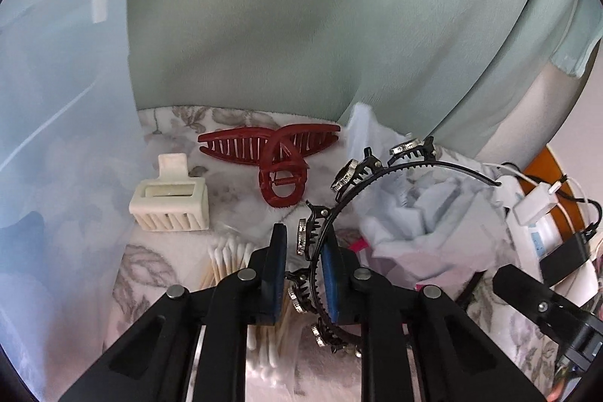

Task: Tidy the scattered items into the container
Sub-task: 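Lower the left gripper onto the black beaded headband and close it, then grasp the crumpled white paper with the right gripper while the left holds the headband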

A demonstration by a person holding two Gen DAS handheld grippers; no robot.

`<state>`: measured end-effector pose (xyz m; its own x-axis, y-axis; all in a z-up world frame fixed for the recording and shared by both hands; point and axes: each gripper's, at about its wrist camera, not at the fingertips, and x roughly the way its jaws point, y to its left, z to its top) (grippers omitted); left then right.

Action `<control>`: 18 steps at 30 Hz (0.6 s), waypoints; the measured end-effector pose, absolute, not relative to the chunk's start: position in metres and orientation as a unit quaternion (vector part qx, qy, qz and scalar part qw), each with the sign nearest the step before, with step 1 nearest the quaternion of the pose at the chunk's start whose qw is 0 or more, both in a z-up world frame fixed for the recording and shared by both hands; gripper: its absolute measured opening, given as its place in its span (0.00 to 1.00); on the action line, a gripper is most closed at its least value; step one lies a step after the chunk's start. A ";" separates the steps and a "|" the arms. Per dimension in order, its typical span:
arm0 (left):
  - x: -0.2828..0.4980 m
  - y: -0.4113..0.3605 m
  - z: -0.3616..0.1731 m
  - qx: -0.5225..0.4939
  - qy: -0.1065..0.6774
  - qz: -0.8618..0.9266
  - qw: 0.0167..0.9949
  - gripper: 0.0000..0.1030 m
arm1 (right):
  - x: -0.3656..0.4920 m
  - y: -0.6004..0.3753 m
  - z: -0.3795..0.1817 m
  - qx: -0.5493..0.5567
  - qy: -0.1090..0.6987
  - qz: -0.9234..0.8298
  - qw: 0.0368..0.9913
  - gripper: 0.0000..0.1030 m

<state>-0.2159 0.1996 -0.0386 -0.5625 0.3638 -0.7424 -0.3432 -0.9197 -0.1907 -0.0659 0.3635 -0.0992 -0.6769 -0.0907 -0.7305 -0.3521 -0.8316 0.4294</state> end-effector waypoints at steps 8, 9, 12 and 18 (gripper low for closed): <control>-0.189 0.188 -0.016 -0.409 -0.025 0.890 0.202 0.12 | -0.050 0.366 -0.079 -0.372 0.277 0.883 0.077 0.59; -0.185 0.186 -0.014 -0.407 -0.027 0.890 0.203 0.12 | -0.047 0.366 -0.077 -0.369 0.276 0.884 0.077 0.59; -0.173 0.180 -0.005 -0.403 -0.033 0.892 0.204 0.12 | -0.039 0.366 -0.070 -0.358 0.276 0.889 0.078 0.59; -0.150 0.165 -0.006 -0.414 -0.029 0.888 0.195 0.12 | -0.037 0.365 -0.071 -0.355 0.273 0.891 0.072 0.59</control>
